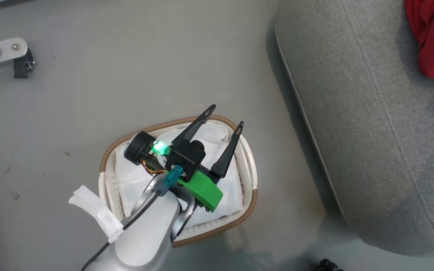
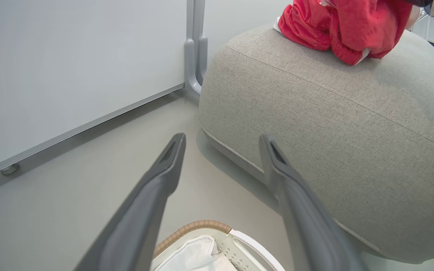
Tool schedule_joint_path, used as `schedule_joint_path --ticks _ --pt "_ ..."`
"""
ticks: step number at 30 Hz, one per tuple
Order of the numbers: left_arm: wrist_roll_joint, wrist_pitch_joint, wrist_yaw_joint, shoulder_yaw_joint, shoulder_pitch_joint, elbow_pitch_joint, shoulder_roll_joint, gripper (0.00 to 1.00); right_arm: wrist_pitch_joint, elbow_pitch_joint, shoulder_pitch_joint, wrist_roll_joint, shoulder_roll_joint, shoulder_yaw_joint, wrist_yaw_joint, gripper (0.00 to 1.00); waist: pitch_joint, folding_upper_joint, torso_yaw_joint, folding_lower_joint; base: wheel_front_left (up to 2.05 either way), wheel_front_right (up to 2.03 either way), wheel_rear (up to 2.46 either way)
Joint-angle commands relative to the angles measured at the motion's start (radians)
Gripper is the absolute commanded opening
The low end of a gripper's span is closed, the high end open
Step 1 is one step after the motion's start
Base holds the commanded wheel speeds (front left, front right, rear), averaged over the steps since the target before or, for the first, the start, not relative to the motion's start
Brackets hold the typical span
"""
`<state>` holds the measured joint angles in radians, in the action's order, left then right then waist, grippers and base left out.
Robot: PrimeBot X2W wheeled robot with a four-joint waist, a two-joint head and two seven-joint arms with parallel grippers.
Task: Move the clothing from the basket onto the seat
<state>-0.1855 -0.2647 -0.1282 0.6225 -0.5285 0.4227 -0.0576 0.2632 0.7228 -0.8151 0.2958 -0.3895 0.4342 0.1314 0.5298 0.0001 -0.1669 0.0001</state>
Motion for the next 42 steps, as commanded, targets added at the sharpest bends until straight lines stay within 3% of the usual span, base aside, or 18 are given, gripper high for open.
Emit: schedule_joint_path --ticks 1,8,12,13,17,29,37,42 --pt "-0.011 0.001 -0.003 -0.001 0.016 0.003 -0.003 1.00 0.003 -0.009 0.028 -0.014 0.002 -0.008 -0.001 1.00 -0.024 -0.0001 -0.010 -0.0001 0.00 0.00 0.00" --pt "-0.042 0.001 -0.003 -0.008 0.042 0.009 0.002 1.00 0.002 -0.069 0.153 -0.067 0.025 -0.054 -0.001 1.00 -0.099 -0.0001 -0.021 -0.0001 0.00 0.00 0.00" --pt "-0.060 0.001 -0.003 -0.023 0.064 0.008 0.003 1.00 0.003 -0.122 0.249 -0.089 0.059 -0.063 -0.001 1.00 -0.146 -0.0001 -0.023 -0.0001 0.00 0.00 0.00" --pt "-0.075 0.001 -0.003 -0.042 0.091 0.005 0.005 1.00 0.003 -0.174 0.330 -0.096 0.095 -0.059 -0.001 1.00 -0.196 -0.0001 -0.017 -0.0001 0.00 0.00 0.00" --pt "-0.091 0.001 0.001 -0.068 0.122 -0.003 0.006 1.00 0.003 -0.219 0.380 -0.100 0.118 -0.060 -0.001 1.00 -0.243 -0.0001 -0.001 -0.0001 0.00 0.00 0.00" --pt "-0.186 0.001 0.079 -0.157 0.227 -0.073 0.005 1.00 0.002 -0.275 0.400 -0.142 0.154 -0.131 -0.001 1.00 -0.399 -0.0001 0.124 -0.0001 0.00 0.00 0.00" --pt "-0.189 0.001 0.139 -0.280 0.320 -0.086 0.006 1.00 0.002 -0.292 0.436 -0.175 0.246 -0.174 -0.001 1.00 -0.470 -0.0001 0.218 -0.0001 0.00 0.00 0.00" --pt "-0.171 0.001 0.153 -0.350 0.371 -0.093 0.006 1.00 0.002 -0.308 0.497 -0.208 0.307 -0.179 -0.001 1.00 -0.498 -0.0001 0.259 -0.0001 0.00 0.00 0.00"
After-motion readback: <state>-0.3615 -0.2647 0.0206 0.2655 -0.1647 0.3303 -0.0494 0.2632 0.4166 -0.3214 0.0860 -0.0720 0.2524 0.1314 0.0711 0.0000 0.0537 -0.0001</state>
